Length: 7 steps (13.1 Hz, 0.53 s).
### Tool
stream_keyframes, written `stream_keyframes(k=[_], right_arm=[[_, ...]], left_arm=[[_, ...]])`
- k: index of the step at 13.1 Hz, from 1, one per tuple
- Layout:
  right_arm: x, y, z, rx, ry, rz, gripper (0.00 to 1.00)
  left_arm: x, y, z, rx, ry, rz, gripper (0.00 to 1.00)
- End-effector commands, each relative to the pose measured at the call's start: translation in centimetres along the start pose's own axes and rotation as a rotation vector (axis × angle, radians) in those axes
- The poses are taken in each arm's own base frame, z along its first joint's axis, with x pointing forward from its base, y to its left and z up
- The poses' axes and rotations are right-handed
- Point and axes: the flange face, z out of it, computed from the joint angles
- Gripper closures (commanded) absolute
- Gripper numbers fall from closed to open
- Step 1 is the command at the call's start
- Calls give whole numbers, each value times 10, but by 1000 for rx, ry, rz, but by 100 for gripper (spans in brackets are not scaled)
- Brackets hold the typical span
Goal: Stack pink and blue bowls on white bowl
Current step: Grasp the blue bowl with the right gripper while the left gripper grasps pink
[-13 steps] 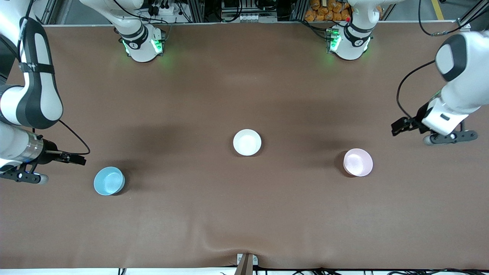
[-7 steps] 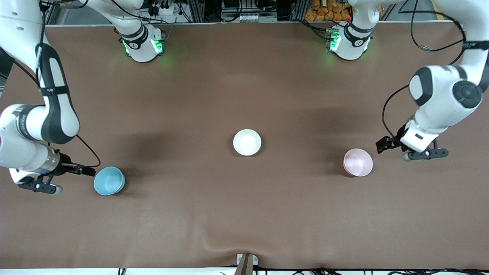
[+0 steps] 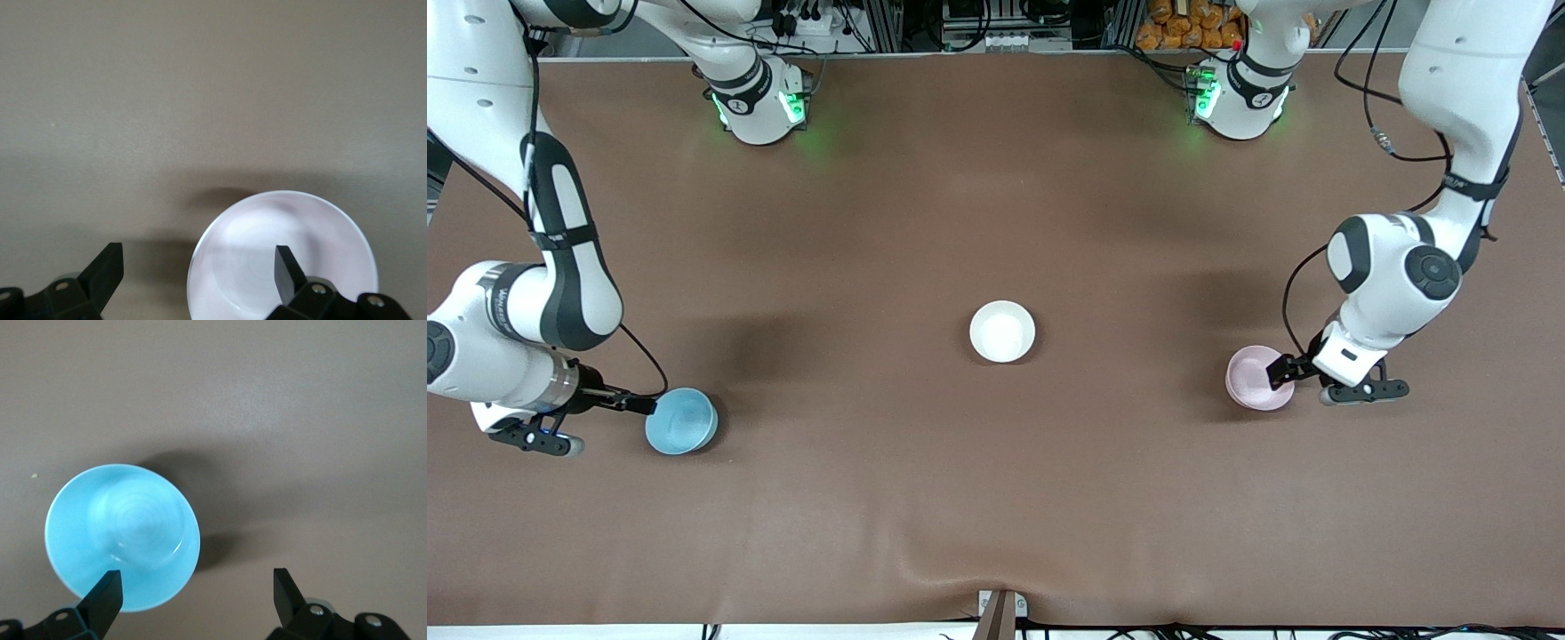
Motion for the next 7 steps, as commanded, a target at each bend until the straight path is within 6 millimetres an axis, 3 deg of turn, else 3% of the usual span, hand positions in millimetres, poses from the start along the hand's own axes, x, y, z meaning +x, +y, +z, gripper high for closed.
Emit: stream_keyframes(k=[1, 2, 4, 5, 7], right_arm=[[4, 0, 22, 7, 18, 25, 0], [3, -2, 28, 7, 25, 35, 0], [-3, -4, 41, 10, 52, 44, 0], [-6, -3, 47, 10, 63, 46, 0], [-8, -2, 53, 12, 81, 46, 0]], left_arm=[[4, -1, -2, -2, 11, 19, 6], [2, -1, 0, -2, 6, 22, 26], [-6, 1, 11, -2, -24, 44, 79], [-8, 2, 14, -4, -32, 60, 95], [-12, 6, 19, -11, -49, 103, 100]])
